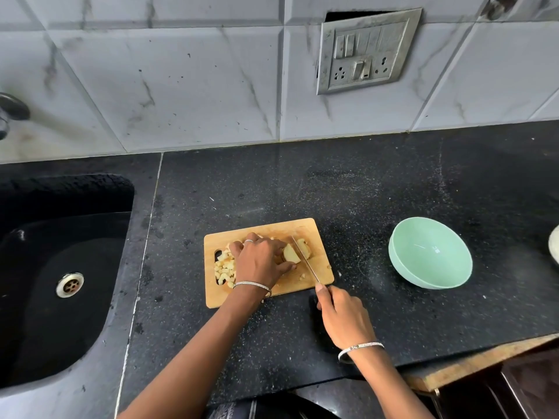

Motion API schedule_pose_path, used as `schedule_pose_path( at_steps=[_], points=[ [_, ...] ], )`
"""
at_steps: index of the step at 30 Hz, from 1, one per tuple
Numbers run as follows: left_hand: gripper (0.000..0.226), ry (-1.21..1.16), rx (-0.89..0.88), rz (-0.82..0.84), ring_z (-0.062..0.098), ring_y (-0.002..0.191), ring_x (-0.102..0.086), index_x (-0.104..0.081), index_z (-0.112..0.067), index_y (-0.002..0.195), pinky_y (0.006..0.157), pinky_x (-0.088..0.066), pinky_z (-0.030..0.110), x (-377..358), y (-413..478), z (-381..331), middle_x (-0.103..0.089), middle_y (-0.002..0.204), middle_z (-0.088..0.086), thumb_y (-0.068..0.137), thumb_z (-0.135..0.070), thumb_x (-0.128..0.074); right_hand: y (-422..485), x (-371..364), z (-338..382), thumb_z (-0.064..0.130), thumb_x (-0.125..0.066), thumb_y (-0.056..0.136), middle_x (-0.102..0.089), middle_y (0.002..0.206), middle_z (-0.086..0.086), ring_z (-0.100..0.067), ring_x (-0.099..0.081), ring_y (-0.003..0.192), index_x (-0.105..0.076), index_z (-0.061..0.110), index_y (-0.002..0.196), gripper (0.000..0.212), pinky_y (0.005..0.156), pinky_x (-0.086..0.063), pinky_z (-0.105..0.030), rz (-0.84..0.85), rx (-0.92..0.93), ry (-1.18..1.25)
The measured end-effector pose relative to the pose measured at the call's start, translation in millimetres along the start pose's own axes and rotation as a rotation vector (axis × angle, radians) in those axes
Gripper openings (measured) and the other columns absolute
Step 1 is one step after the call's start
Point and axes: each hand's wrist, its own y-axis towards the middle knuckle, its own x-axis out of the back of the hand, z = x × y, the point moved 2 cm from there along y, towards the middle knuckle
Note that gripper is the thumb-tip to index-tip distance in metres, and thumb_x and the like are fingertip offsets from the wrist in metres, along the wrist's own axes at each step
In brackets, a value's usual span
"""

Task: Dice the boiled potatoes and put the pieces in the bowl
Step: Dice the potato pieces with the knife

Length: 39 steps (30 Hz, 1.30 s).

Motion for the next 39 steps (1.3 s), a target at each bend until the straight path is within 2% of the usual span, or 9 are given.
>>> schedule_pose_path(
  at_steps=[5, 10, 17, 20, 25, 31, 34, 39],
  points=[
    [0.04, -0.055, 0.028, 0.003, 0.015, 0.104, -0.045, -0.068, -0.035, 0.1, 0.076, -0.02, 0.038, -0.6, -0.2, 0.3, -0.067, 0.088, -0.017, 0.069, -0.058, -0.075, -1.5, -0.7, 6.2, 0.05, -0.029, 0.102, -0.071, 0.09, -0.006, -0.032, -0.063, 0.093, -0.065, 0.016, 0.087, 0.052, 0.083, -0.047, -0.042, 0.054, 0.033, 0.022],
    [0.042, -0.045, 0.041, 0.02, 0.016, 0.106, -0.046, -0.068, -0.035, 0.101, 0.079, -0.021, 0.039, -0.1, -0.7, 0.6, -0.067, 0.09, -0.016, 0.067, -0.059, -0.075, -1.7, 9.6, 12.4, 0.048, -0.032, 0.103, -0.07, 0.085, 0.003, -0.025, -0.063, 0.089, -0.067, 0.018, 0.083, 0.05, 0.081, -0.045, -0.037, 0.036, 0.021, 0.084],
    [0.042, -0.033, 0.055, 0.026, 0.017, 0.109, -0.046, -0.068, -0.04, 0.107, 0.078, -0.019, 0.039, -1.6, 0.0, 1.1, -0.069, 0.093, -0.015, 0.07, -0.058, -0.074, -4.7, 2.2, 17.4, 0.052, -0.025, 0.102, -0.068, 0.085, -0.003, -0.027, -0.063, 0.087, -0.064, 0.017, 0.084, 0.055, 0.081, -0.048, -0.041, 0.086, 0.035, 0.032],
    [0.043, -0.032, 0.063, 0.016, 0.017, 0.11, -0.046, -0.068, -0.04, 0.108, 0.079, -0.019, 0.039, -2.4, -0.2, 1.5, -0.069, 0.092, -0.015, 0.069, -0.058, -0.074, -5.0, -4.3, 16.1, 0.056, -0.019, 0.101, -0.067, 0.086, -0.008, -0.032, -0.063, 0.089, -0.06, 0.019, 0.088, 0.056, 0.079, -0.048, -0.043, 0.071, 0.032, -0.016],
    [0.037, -0.034, 0.071, 0.009, 0.017, 0.109, -0.047, -0.07, -0.037, 0.102, 0.078, -0.018, 0.039, -2.0, -0.2, 0.9, -0.07, 0.089, -0.014, 0.07, -0.055, -0.075, -3.1, -5.5, 21.3, 0.054, -0.019, 0.102, -0.065, 0.102, -0.012, -0.038, -0.06, 0.1, -0.058, 0.021, 0.106, 0.051, 0.077, -0.045, -0.042, 0.07, 0.009, -0.07],
    [0.042, -0.041, 0.08, 0.014, 0.015, 0.112, -0.046, -0.067, -0.042, 0.11, 0.081, -0.018, 0.039, -4.1, 0.0, 1.1, -0.07, 0.094, -0.014, 0.071, -0.053, -0.075, 6.7, -9.9, 36.6, 0.051, -0.022, 0.103, -0.064, 0.108, -0.015, -0.039, -0.06, 0.102, -0.06, 0.016, 0.105, 0.051, 0.075, -0.043, -0.04, 0.094, -0.053, -0.103],
    [0.041, -0.064, 0.091, 0.01, 0.014, 0.112, -0.045, -0.068, -0.041, 0.108, 0.083, -0.018, 0.04, -3.5, -1.4, 1.2, -0.07, 0.092, -0.015, 0.07, -0.052, -0.076, 4.6, -12.1, 36.1, 0.053, -0.021, 0.102, -0.064, 0.105, -0.013, -0.038, -0.061, 0.1, -0.059, 0.018, 0.103, 0.052, 0.078, -0.048, -0.041, 0.083, -0.052, -0.118],
    [0.036, -0.063, 0.084, -0.007, 0.015, 0.11, -0.045, -0.069, -0.041, 0.103, 0.075, -0.012, 0.037, -1.5, -3.4, 1.4, -0.069, 0.088, -0.015, 0.069, -0.054, -0.075, -14.1, -6.9, 24.8, 0.052, -0.019, 0.102, -0.065, 0.105, -0.013, -0.038, -0.061, 0.102, -0.06, 0.018, 0.108, 0.054, 0.079, -0.047, -0.042, 0.069, -0.045, -0.146]
  ],
)
